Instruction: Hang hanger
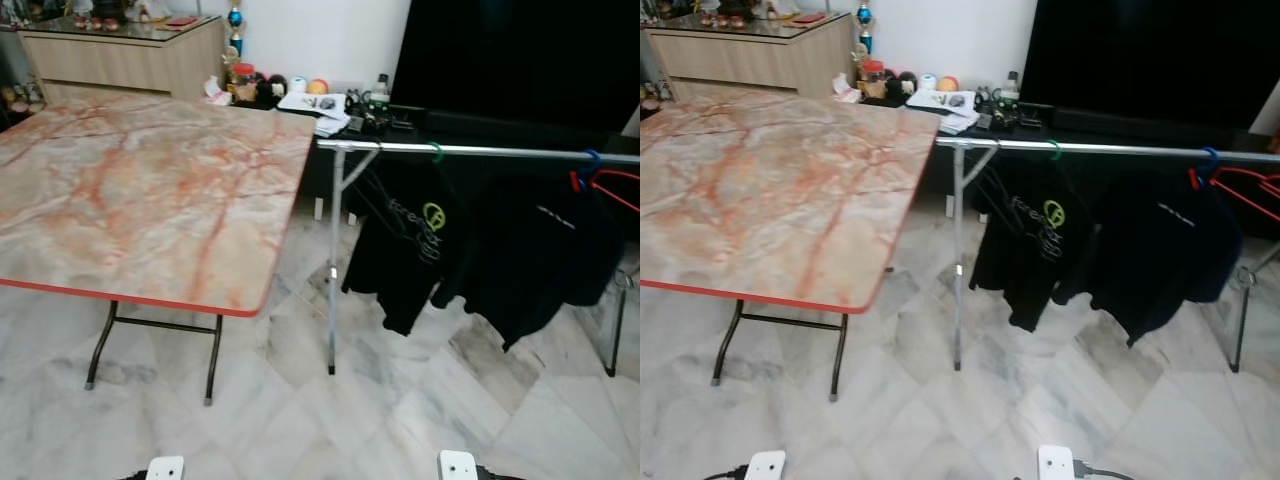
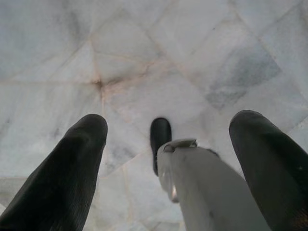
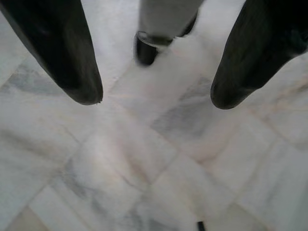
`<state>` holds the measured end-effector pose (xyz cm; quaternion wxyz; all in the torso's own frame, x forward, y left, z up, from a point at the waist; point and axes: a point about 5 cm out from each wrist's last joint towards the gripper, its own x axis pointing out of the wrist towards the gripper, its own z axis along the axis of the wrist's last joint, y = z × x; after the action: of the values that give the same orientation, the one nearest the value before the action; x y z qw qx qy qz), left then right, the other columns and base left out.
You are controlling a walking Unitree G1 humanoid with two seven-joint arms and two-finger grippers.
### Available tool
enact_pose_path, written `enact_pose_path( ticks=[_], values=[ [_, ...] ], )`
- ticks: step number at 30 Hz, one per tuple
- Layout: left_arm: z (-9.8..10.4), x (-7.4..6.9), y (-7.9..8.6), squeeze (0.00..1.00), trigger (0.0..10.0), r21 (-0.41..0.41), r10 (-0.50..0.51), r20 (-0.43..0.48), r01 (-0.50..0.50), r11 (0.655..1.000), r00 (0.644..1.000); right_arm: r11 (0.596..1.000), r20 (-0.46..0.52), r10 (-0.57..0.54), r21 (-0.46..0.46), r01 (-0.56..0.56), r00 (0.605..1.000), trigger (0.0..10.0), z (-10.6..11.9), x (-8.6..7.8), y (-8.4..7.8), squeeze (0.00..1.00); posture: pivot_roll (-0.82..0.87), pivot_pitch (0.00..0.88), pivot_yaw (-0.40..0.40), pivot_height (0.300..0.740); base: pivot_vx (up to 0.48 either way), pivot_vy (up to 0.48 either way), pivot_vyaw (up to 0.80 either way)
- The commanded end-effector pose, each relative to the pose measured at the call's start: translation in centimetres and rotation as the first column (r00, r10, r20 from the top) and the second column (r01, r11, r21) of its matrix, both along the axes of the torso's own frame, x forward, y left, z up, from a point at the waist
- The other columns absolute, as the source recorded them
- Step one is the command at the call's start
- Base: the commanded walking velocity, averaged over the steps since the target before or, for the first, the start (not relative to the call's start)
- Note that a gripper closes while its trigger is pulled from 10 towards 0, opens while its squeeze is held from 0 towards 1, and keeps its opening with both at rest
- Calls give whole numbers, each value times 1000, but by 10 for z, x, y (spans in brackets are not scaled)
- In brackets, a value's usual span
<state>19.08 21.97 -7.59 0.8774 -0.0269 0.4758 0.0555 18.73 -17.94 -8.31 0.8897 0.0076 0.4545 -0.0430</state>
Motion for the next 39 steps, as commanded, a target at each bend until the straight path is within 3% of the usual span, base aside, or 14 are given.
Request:
enact_pose_path(
  ticks=[1,7,18,39],
  values=[
    [30,8,73,0,10000,35,11,82,-14,999,997,986,-75,-56,152,67,996,10000,-17,-40,11,0,101,76,52,740,0,-480,0],
    [30,7,73,0,10000,35,10,76,-12,999,997,986,-79,-56,152,68,995,10000,-17,-39,12,0,100,75,53,740,0,-452,0],
    [29,5,73,0,10000,34,9,60,-11,999,998,987,-72,-64,143,73,995,10000,-14,-30,11,0,72,50,56,740,0,0,0],
    [28,4,72,0,10000,34,5,60,-7,999,998,989,-78,-48,135,58,996,10000,-14,-30,11,0,68,45,57,740,0,0,0]
  ],
)
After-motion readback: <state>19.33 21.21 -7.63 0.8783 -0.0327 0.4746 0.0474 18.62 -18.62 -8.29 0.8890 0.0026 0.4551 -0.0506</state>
